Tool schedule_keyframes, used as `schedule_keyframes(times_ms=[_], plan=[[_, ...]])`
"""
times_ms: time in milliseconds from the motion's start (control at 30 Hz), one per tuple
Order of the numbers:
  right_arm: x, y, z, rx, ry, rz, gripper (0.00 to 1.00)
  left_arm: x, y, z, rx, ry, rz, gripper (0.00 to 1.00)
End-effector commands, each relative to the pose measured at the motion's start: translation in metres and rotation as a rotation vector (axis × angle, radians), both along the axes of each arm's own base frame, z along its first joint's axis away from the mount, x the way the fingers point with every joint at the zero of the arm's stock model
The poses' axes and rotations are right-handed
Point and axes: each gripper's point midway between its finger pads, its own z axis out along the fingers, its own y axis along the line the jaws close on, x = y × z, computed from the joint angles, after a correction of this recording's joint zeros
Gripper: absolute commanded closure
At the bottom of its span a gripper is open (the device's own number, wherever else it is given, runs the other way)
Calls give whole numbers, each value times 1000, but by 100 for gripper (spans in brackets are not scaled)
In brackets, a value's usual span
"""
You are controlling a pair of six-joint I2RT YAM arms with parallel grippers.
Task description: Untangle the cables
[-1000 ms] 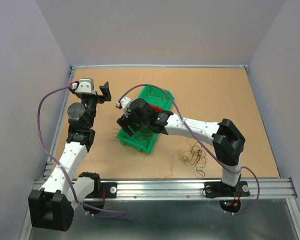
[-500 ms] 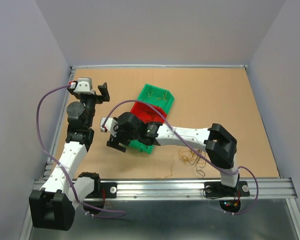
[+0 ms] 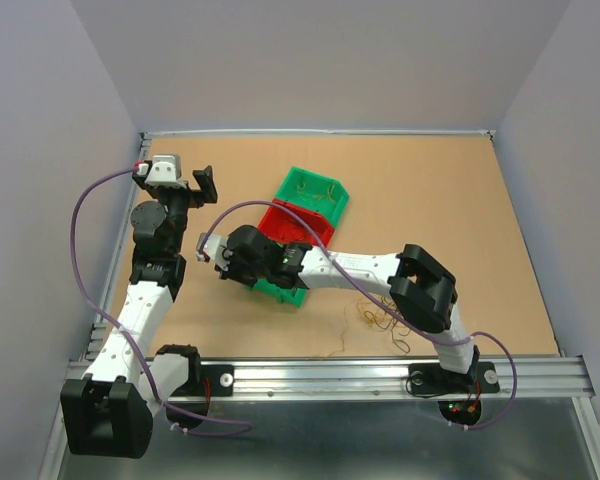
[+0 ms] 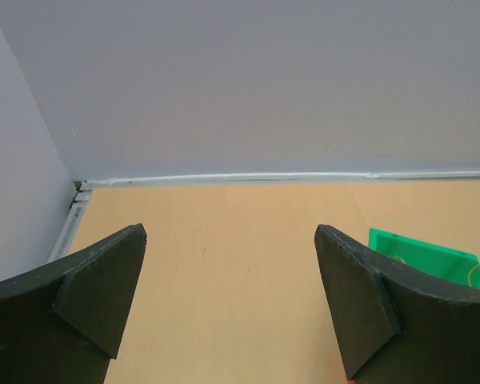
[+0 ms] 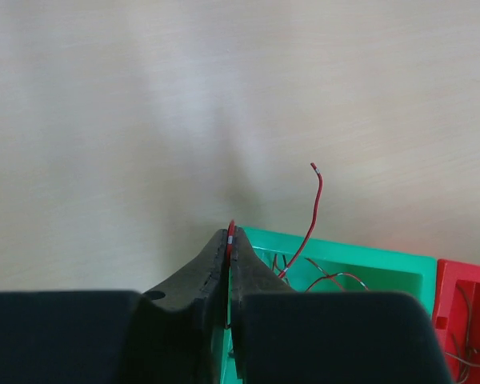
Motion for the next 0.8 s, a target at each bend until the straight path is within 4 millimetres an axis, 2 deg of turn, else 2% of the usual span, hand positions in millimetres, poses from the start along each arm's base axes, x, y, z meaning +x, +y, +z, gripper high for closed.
schedule_keyframes(times_ms=[0, 200, 333, 567, 767], plan=[[6, 5, 51, 109, -47, -35, 94, -6, -2, 42, -12, -114, -17, 1], [2, -6, 55, 144, -11, -81, 98, -6, -2, 41, -9, -112, -20, 1], [5, -20, 46, 148, 20, -187, 99, -6, -3, 41, -5, -114, -24, 1], [16, -57, 3, 110, 154, -296, 99, -6, -4, 40, -2, -113, -31, 1], [31, -68, -34, 67, 209, -314, 99, -4, -6, 39, 0, -110, -40, 1]])
